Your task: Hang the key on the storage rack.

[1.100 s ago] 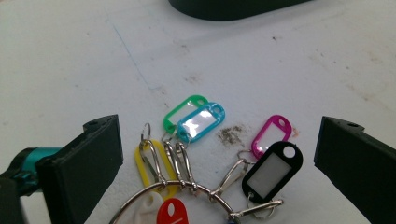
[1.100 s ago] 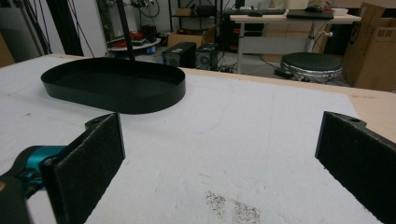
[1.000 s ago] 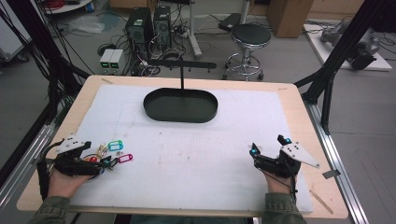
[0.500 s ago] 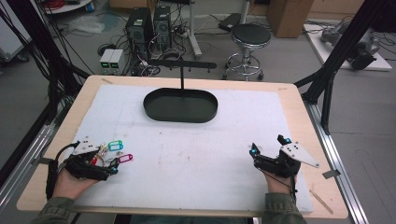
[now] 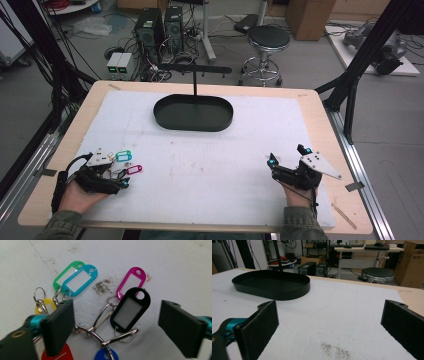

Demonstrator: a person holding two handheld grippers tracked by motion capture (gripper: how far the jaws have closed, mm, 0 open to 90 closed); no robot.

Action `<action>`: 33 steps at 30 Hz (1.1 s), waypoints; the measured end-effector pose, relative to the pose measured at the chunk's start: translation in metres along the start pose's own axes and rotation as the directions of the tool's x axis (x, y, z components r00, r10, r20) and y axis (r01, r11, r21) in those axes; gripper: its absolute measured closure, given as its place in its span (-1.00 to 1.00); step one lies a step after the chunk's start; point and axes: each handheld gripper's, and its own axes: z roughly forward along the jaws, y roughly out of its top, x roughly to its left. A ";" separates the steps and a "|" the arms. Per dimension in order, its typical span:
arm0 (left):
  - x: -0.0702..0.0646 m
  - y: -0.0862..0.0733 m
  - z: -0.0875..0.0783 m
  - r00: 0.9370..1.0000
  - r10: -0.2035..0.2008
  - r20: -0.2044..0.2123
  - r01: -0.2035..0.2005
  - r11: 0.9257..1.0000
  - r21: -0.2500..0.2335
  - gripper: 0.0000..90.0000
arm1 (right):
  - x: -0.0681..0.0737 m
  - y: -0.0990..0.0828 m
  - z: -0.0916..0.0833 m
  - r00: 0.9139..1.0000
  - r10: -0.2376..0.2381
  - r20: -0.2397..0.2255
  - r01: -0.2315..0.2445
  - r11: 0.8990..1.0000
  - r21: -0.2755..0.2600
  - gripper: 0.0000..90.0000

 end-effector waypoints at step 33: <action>0.021 0.010 -0.022 0.993 -0.013 0.117 0.023 0.996 -0.082 0.88 | 0.002 0.000 0.002 1.000 -0.016 0.001 0.016 1.000 0.003 -0.99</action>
